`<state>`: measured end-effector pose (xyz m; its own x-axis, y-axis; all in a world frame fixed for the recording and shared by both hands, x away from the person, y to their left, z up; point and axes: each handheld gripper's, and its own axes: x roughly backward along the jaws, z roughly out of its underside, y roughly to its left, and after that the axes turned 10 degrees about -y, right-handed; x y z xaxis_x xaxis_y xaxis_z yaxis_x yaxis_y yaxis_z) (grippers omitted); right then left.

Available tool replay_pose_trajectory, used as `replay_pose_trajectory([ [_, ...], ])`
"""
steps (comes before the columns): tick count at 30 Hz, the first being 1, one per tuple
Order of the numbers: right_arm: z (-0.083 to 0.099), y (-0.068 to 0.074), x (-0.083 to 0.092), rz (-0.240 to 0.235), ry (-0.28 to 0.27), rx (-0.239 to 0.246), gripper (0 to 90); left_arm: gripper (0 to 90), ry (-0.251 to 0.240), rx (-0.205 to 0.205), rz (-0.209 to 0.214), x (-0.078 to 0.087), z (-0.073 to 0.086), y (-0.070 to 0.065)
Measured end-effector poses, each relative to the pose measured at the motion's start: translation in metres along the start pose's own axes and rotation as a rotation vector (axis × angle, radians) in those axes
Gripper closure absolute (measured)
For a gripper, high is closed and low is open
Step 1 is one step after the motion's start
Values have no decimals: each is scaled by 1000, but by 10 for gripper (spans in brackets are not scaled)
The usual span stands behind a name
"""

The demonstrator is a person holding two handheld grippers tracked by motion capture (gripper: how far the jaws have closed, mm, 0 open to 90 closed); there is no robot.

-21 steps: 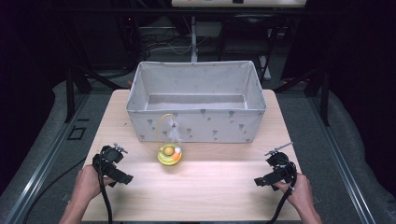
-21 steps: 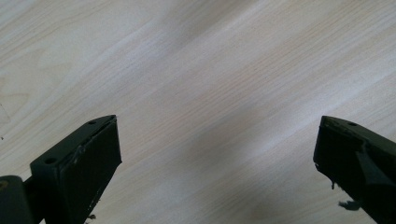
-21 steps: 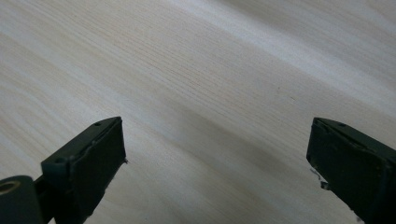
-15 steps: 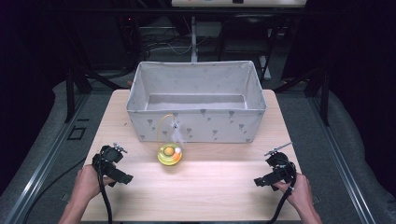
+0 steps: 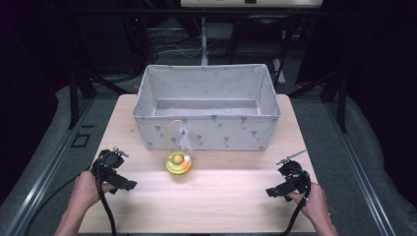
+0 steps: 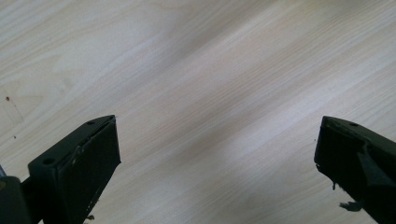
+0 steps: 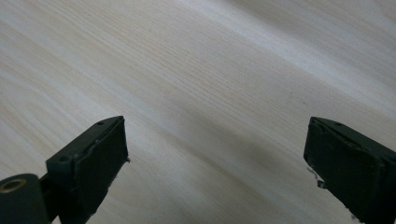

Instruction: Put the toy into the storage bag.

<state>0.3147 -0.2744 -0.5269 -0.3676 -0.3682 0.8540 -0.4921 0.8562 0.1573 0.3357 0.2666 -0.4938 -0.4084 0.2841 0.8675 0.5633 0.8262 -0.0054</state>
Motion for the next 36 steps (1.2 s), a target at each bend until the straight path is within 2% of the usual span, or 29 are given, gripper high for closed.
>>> replay_pose_trajectory([
  [1, 1, 1, -1, 14, -17, -4, 60, 1, -4, -3, 3, 1, -1, -1],
  [2, 0, 2, -1, 1, -8, 1, 60, 1, -6, -3, 4, 3, -2, -2],
  [3, 0, 2, 0, 11, 6, 20, 60, 0, -6, -4, 6, 5, -3, -2],
  [4, 0, 4, -1, -1, -10, 9, 61, 1, -9, -6, 12, 6, -5, -3],
  [6, -1, 5, 0, 9, -3, 25, 62, 0, -10, -10, 8, 9, -8, -4],
  [7, -1, 6, -1, -4, -8, 18, 63, 0, -11, -14, 15, 10, -10, -3],
  [9, -1, 6, -1, -2, 6, 17, 64, 0, -11, -17, 26, 12, -15, -4],
  [12, 0, 5, -2, 8, -2, 19, 65, 0, -7, -28, 33, 14, -22, -4],
  [15, 0, 5, -1, 17, 7, 25, 66, 0, -1, -52, 60, 20, -37, -7],
  [16, 0, 5, -1, 17, 7, 25, 66, 0, -1, -52, 60, 20, -37, -7],
  [17, 0, 5, -1, 14, 7, 28, 67, 0, 10, -70, 64, 23, -44, -8],
  [22, 0, 5, -1, 0, 10, 29, 67, 0, 15, -94, 78, 29, -59, -13],
  [23, 0, 5, -1, -1, 11, 28, 67, 0, 27, -112, 94, 31, -67, -15],
  [25, 0, 5, -1, -3, 9, 26, 67, 0, 32, -132, 98, 32, -74, -19],
  [28, 0, 5, -1, -2, 6, 22, 68, 0, 34, -141, 107, 34, -81, -22],
  [29, 0, 5, -1, -7, 9, 26, 68, 0, 35, -160, 106, 37, -89, -24],
  [31, 0, 5, -1, 3, 13, 38, 77, 0, 26, -173, 111, 40, -97, -25],
  [34, 0, 7, -1, -9, 12, 26, 87, 0, 16, -180, 109, 45, -106, -24],
  [36, 0, 6, -2, -14, 12, 27, 85, 0, 4, -193, 106, 53, -120, -25],
])
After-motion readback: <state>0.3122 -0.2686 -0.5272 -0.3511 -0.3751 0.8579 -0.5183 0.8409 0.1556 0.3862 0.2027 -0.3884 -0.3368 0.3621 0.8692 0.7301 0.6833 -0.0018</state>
